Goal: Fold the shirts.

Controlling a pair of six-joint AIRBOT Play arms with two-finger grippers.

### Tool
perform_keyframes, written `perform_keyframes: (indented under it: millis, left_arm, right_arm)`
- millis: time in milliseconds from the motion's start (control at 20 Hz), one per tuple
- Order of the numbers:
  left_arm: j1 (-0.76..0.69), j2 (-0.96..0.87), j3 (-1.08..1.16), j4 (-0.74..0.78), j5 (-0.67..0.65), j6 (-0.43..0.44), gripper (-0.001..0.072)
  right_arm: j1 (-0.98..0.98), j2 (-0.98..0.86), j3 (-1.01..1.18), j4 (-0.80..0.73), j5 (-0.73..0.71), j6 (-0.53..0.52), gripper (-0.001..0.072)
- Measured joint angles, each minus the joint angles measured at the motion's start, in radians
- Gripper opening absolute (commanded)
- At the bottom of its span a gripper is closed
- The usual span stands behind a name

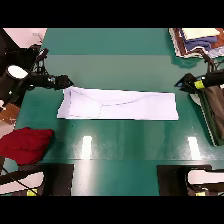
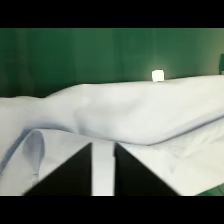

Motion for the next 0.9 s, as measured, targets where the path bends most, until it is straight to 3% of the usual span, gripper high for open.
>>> perform_keyframes:
  millis: [100, 200, 700, 800, 900]
  left_arm:
    - [0.000, 0.000, 0.014, -0.005, -0.051, 0.002, 0.0028]
    - [0.000, 0.000, 0.021, -0.007, -0.091, 0.002, 0.0028]
    - [-0.099, -0.001, 0.028, -0.010, -0.127, -0.001, 0.0027]
    - [-0.134, -0.002, 0.028, -0.010, -0.113, -0.014, 0.0027]
    - [-0.167, -0.006, 0.029, -0.011, -0.094, -0.032, 0.0027]
  right_arm:
    - [-0.048, 0.013, -0.053, 0.006, 0.035, -0.037, 0.0464]
    - [-0.101, 0.016, -0.109, 0.011, 0.055, -0.070, 0.0529]
    - [-0.153, -0.124, -0.201, 0.135, 0.124, -0.175, 0.0519]
    - [-0.124, -0.142, -0.203, 0.142, 0.125, -0.190, 0.0367]
    - [-0.094, -0.151, -0.204, 0.135, 0.113, -0.206, 0.0064]
